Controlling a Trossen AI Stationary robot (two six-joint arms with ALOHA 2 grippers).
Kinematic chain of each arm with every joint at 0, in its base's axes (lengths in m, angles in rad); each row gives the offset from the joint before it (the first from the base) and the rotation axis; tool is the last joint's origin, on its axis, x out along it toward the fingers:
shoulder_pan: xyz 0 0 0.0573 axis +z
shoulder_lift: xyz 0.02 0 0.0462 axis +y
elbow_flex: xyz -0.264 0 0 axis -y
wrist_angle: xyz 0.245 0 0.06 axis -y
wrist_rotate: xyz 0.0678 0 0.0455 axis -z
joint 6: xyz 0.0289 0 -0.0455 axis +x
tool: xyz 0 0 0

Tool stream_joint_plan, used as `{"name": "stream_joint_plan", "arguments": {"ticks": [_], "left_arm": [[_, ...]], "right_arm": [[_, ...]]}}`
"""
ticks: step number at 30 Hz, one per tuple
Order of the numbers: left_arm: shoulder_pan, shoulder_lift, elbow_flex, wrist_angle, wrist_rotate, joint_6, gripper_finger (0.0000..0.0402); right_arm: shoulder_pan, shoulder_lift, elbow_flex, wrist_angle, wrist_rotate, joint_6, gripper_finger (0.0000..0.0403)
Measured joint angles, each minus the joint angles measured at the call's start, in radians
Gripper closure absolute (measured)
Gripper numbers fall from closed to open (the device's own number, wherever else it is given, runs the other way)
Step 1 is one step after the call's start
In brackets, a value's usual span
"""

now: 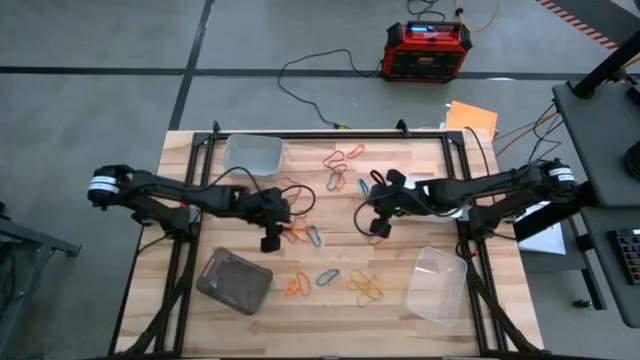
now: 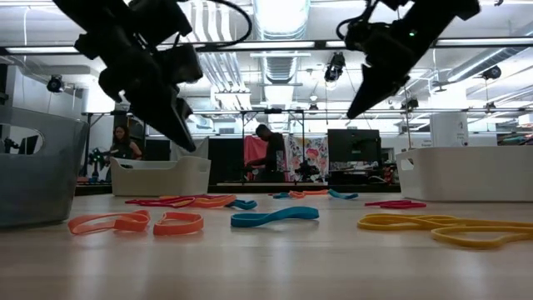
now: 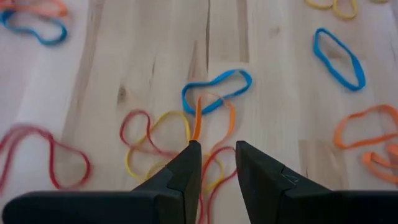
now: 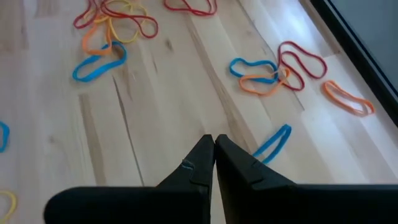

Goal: Sort rubber bands into baskets
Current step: Put the orange rubber band into the black bin

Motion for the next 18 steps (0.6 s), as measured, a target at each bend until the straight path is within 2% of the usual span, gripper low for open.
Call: {"name": "stream_joint_plan", "arguments": {"ticks": [9,14,18], "left_arm": [[-0.01,0.052,-0.013,0.082,-0.014,-0.054,0.0318],[-0.01,0.144,0.017,0.125,-0.017,-0.054,0.0307],[-0.01,0.21,0.054,0.133,-0.054,-0.022,0.0286]], "right_arm": [[0.0,-0.181,-0.15,0.17,-0.001,-0.005,0.0394],[0.0,-0.215,-0.204,0.272,-0.002,-0.017,0.0394],[0.0,-0.21,-0.214,0.284,-0.002,-0.016,0.0394]]}}
